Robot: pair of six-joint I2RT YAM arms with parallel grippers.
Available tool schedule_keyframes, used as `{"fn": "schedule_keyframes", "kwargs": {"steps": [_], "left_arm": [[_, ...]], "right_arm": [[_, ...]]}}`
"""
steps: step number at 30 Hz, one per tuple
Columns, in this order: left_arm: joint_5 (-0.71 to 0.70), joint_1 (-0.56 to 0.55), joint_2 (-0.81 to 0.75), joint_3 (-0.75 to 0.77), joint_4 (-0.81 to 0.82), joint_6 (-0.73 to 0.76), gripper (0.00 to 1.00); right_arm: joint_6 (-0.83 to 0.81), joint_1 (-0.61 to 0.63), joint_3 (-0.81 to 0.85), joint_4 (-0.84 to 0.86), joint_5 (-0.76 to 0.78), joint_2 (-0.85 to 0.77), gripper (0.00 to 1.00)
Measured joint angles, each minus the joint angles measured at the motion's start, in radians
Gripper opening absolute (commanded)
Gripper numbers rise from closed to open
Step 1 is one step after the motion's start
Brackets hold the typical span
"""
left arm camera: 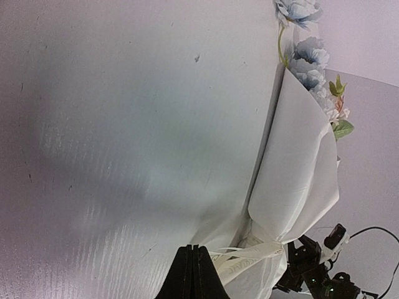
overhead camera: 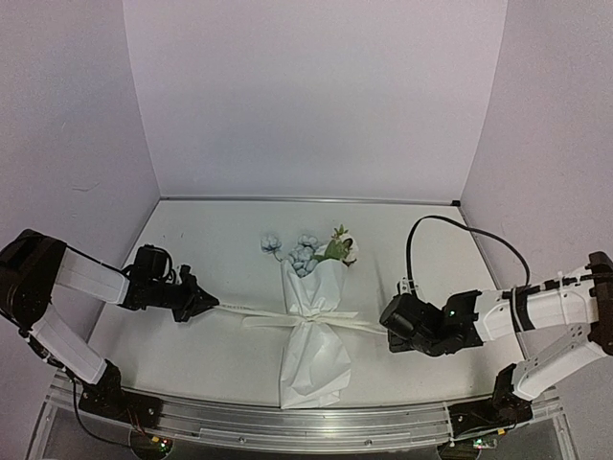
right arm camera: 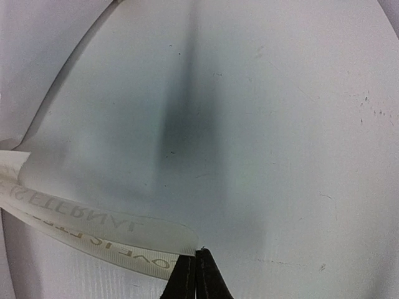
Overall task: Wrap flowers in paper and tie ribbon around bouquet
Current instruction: Tie the half-tied ribbon around the folded bouquet.
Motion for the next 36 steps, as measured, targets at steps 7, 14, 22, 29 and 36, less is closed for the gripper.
{"fn": "schedule_keyframes", "kwargs": {"steps": [7, 14, 22, 29, 36], "left_arm": [[0.061, 0.035, 0.002, -0.01, 0.021, -0.01, 0.0], [0.082, 0.046, 0.011, 0.017, 0.006, 0.031, 0.0], [0.02, -0.042, 0.017, 0.118, -0.053, 0.113, 0.22], [-0.032, -0.05, 0.003, 0.144, -0.133, 0.173, 0.6], [-0.103, -0.076, -0.124, 0.144, -0.206, 0.227, 0.65]], "right_arm": [[0.04, -0.024, -0.046, 0.065, -0.057, -0.02, 0.0], [-0.04, -0.03, -0.05, 0.084, -0.144, -0.013, 0.03], [-0.155, -0.035, -0.053, 0.027, -0.268, 0.052, 0.42], [-0.216, -0.036, -0.073, 0.008, -0.345, -0.042, 0.56], [-0.313, -0.037, -0.065, -0.012, -0.425, -0.185, 0.69]]}}
